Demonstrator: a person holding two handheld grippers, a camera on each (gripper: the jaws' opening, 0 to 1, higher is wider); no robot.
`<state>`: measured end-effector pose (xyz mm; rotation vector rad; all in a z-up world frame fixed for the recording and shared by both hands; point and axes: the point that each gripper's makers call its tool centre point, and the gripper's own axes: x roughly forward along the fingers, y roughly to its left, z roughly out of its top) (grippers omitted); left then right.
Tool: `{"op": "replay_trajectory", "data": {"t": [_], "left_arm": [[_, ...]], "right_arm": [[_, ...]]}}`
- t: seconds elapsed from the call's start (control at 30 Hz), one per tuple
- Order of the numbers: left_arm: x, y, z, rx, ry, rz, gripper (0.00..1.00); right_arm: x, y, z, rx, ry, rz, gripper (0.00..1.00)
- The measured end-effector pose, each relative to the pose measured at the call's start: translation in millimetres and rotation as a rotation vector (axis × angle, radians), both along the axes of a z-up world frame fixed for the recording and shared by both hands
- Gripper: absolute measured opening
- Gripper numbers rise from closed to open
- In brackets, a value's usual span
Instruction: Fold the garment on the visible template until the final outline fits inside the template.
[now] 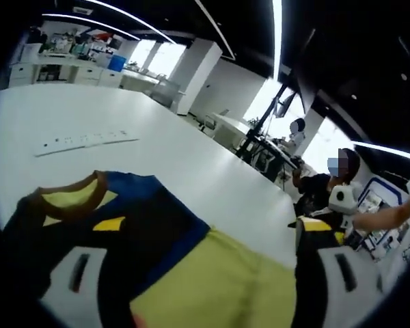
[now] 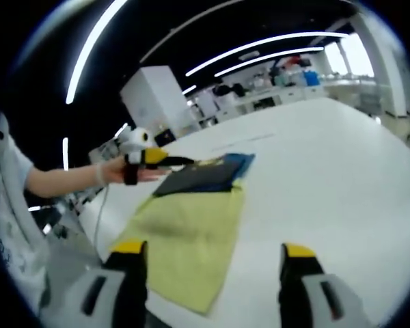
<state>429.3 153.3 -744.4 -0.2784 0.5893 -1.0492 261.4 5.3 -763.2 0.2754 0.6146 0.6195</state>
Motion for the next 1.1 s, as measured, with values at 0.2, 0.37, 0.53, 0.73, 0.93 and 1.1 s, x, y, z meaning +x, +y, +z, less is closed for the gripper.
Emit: {"op": "replay_trajectory", "data": {"t": [0.2, 0.37, 0.53, 0.73, 0.93, 1.1], "left_arm": [[-9.7, 28, 9.7, 0.012, -0.024, 0.040, 0.99], [-29.8, 65, 8.9, -0.006, -0.017, 0.084, 0.99], [-53.4, 101, 4.2, 0.048, -0.035, 0.128, 0.99], [-74.5, 142, 8.7, 0.070, -0.042, 0.189, 0.98], [-90.3, 176, 9.6, 0.091, -0.044, 0.238, 0.97], [-109.9, 189, 5.2, 0.055, 0.007, 0.288, 0.94]], "right_arm": [[5, 7, 6.5, -0.008, -0.018, 0.025, 0.79], [8, 9, 9.2, -0.015, -0.026, 0.042, 0.79], [7, 14, 11.8, -0.031, -0.030, 0.062, 0.79], [10, 17, 14.3, -0.041, -0.034, 0.076, 0.78], [11, 22, 16.8, -0.060, -0.041, 0.107, 0.78], [7, 28, 15.5, -0.068, -0.032, 0.123, 0.79]]}}
